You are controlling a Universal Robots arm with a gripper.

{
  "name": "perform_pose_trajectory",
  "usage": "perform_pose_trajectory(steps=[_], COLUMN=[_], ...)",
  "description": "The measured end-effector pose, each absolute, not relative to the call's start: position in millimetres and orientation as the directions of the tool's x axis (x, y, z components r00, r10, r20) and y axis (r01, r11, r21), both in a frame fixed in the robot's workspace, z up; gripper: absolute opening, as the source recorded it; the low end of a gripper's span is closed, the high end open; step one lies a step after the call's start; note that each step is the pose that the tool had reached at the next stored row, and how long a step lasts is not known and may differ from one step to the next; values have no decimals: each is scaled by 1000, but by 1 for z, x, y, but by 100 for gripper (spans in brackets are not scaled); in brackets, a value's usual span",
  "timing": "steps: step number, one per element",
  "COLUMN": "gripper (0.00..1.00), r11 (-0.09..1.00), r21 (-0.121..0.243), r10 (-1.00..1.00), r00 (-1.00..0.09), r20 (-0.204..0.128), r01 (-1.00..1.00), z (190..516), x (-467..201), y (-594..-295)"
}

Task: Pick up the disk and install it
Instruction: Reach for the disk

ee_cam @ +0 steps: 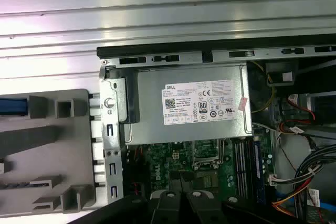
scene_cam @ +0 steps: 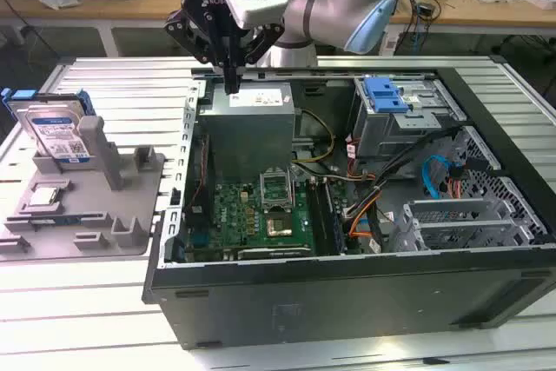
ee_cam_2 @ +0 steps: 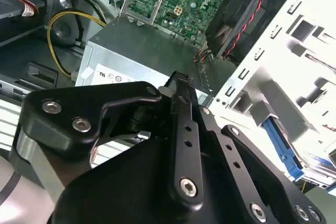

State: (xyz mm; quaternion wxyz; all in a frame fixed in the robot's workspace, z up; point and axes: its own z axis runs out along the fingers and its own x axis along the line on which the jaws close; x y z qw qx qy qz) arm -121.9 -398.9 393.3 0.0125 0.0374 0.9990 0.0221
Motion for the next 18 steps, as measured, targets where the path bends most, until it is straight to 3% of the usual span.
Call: perform_pose_trajectory(steps=[18], gripper=[11], r11=[996], r21=[45], r10=[75], r00=[-997], r20=[-23], r01=[74], z=[393], x=[-131], y=[-395])
